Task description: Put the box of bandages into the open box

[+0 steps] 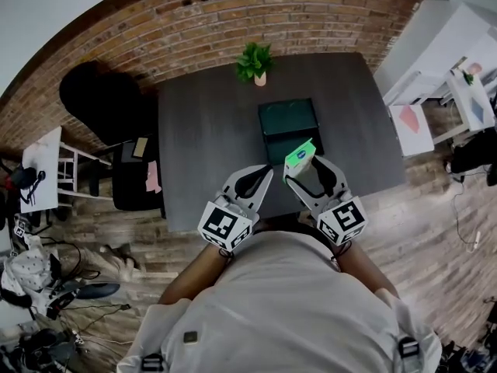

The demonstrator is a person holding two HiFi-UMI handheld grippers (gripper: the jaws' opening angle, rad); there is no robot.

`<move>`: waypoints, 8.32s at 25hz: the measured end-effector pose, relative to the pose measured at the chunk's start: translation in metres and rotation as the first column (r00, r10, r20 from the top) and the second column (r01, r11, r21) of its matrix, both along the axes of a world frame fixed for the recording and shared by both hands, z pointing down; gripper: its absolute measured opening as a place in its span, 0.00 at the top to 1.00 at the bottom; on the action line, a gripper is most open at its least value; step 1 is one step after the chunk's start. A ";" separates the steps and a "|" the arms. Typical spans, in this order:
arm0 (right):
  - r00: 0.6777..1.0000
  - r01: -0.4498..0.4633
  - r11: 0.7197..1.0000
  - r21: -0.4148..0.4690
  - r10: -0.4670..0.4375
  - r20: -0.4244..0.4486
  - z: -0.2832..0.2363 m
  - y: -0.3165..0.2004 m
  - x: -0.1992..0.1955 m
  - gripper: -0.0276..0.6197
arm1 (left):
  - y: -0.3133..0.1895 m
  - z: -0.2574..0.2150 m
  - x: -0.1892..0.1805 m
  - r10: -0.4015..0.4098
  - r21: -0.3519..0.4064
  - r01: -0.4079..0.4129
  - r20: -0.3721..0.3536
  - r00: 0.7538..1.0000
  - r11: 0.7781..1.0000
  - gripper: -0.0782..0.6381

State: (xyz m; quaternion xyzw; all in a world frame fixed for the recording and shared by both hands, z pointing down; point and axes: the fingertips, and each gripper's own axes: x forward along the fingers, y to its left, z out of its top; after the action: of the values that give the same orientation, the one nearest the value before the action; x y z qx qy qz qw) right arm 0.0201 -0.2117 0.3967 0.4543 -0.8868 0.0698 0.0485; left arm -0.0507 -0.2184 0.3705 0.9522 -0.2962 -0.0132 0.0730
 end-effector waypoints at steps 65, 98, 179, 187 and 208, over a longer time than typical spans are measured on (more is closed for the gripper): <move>0.439 0.384 0.667 -0.639 -0.741 -0.509 0.389 -0.153 0.080 0.49 | -0.151 0.305 0.076 -0.086 -0.503 0.270 0.359 0.929 0.821 0.87; 0.882 0.270 0.908 -0.320 -0.367 -0.296 0.176 -0.166 0.063 0.77 | -0.145 0.164 0.052 -0.130 -0.306 0.199 0.232 0.964 0.931 0.87; 0.996 0.046 0.983 0.175 -0.032 -0.083 -0.059 0.273 0.129 0.92 | 0.266 -0.050 0.106 -0.031 0.077 0.023 0.106 0.994 0.997 0.87; 0.993 -0.017 0.987 0.158 0.035 -0.113 -0.052 0.314 0.076 0.92 | 0.305 -0.052 0.035 0.013 0.078 -0.021 0.097 0.995 0.997 0.87; 0.993 -0.044 0.996 0.077 0.051 -0.104 -0.042 0.415 -0.066 0.92 | 0.390 -0.041 -0.082 0.084 0.070 -0.088 0.060 0.995 0.994 0.87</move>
State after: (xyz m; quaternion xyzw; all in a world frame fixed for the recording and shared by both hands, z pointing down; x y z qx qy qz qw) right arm -0.0455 0.2029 0.3546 0.4798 -0.8739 0.0139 0.0767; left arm -0.1330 0.1713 0.3295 0.9661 -0.2563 0.0062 0.0305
